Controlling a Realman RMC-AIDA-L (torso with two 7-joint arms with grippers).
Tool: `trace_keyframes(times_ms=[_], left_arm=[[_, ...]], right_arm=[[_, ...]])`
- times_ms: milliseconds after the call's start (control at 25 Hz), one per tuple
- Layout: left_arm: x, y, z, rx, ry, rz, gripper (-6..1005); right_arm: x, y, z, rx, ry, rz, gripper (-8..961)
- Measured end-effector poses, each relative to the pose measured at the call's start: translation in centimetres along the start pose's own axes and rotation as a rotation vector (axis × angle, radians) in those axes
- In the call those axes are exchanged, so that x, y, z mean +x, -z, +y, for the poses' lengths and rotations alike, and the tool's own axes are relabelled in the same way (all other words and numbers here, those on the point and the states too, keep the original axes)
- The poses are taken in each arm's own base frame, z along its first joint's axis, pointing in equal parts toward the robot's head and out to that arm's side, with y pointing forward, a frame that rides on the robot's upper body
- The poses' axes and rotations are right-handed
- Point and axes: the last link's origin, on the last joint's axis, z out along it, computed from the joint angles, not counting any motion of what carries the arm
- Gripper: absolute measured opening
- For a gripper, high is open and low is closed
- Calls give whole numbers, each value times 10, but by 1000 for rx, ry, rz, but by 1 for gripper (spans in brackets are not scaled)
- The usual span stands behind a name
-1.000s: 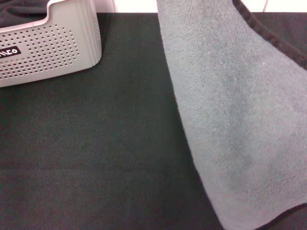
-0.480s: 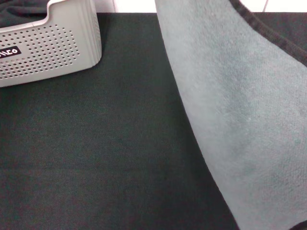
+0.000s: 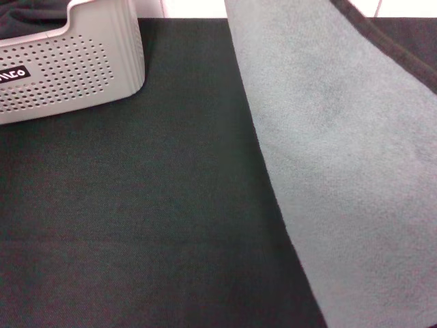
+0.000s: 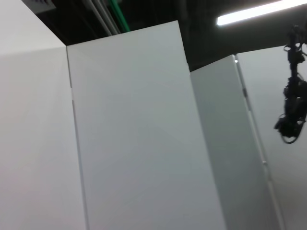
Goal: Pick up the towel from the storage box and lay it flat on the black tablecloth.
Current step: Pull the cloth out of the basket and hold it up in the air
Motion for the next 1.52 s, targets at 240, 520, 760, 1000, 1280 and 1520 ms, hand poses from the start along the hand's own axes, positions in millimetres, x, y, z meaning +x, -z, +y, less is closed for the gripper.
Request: trace_keyframes(times_ms=[240,520,760,1000,1280,1520], left_arm=[[-18,-4,1,59,-28,-5,13],[-31,-13,7,84,-92,12,13],[-32,-8,0,143,-171,-5,12],[-25,-5,-5,185,-237,15,12],[-22,-7,-6,196,-282,31,12],[-24,-12,-3,185,-291,41,13]], right_arm=[[9,-2,-5,42,-95,-2,757],[21,-4,-12,79,-195,12,757],[18,1,-11,51,-217,29,757],[13,7,-1,-8,-235,58,757],[13,12,0,-19,-275,94,756],[17,15,-6,48,-260,129,756]])
